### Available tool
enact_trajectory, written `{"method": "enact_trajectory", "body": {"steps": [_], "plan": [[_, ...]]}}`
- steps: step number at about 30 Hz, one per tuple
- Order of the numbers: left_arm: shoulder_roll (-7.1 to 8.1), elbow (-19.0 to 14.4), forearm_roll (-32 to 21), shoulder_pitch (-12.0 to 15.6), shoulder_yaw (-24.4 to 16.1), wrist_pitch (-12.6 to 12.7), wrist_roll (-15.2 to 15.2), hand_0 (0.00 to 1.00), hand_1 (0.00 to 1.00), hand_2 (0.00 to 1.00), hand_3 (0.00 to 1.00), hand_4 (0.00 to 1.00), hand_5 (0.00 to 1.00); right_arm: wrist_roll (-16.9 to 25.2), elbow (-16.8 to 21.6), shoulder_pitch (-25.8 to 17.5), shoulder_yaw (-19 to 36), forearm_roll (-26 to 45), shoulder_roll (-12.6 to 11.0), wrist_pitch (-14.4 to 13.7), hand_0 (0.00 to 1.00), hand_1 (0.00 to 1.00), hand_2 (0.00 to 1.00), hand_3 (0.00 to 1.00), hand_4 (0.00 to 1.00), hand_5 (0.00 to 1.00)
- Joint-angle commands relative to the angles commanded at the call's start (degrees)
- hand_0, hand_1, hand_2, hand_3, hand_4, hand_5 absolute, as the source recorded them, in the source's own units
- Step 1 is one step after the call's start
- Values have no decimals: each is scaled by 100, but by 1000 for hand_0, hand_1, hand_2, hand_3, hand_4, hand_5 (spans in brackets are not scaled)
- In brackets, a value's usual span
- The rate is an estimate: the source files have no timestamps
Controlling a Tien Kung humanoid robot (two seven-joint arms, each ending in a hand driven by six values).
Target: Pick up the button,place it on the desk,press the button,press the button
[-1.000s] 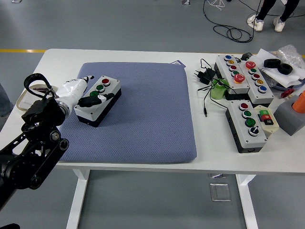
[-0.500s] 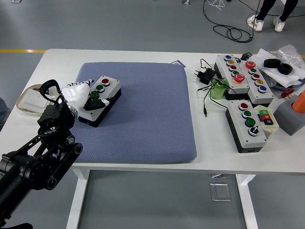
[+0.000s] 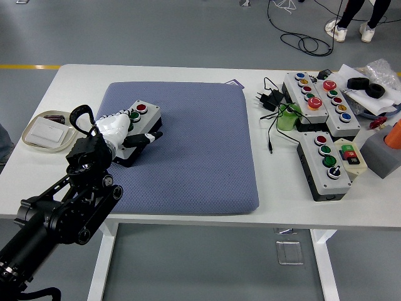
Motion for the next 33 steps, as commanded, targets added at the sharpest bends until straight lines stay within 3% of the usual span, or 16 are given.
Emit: {"method": "enact_trajectory", "body": {"steps": [3,6,22,33], "plan": [[-31,55,0,-29,27,-15,4,998,998,998,998,998,840,-2,0,2,13,-7,2,-5,643,639,672,584,388,247],[-70,80,0,-31,11,112,34,998,998,998,998,998,796,-4,0,6,7,-16,7,-1,643,639,672,584,387,245],[-106,10,0,-19,30,553,86,998,998,998,998,998,766,-7,0,14,3,3,4,-3,644,640,672,584,386,244],[-153,356,0,-114,-158,305,190,988,998,998,998,998,756,-4,0,10,-2,14,1,-7,643,640,672,584,387,244]]}}
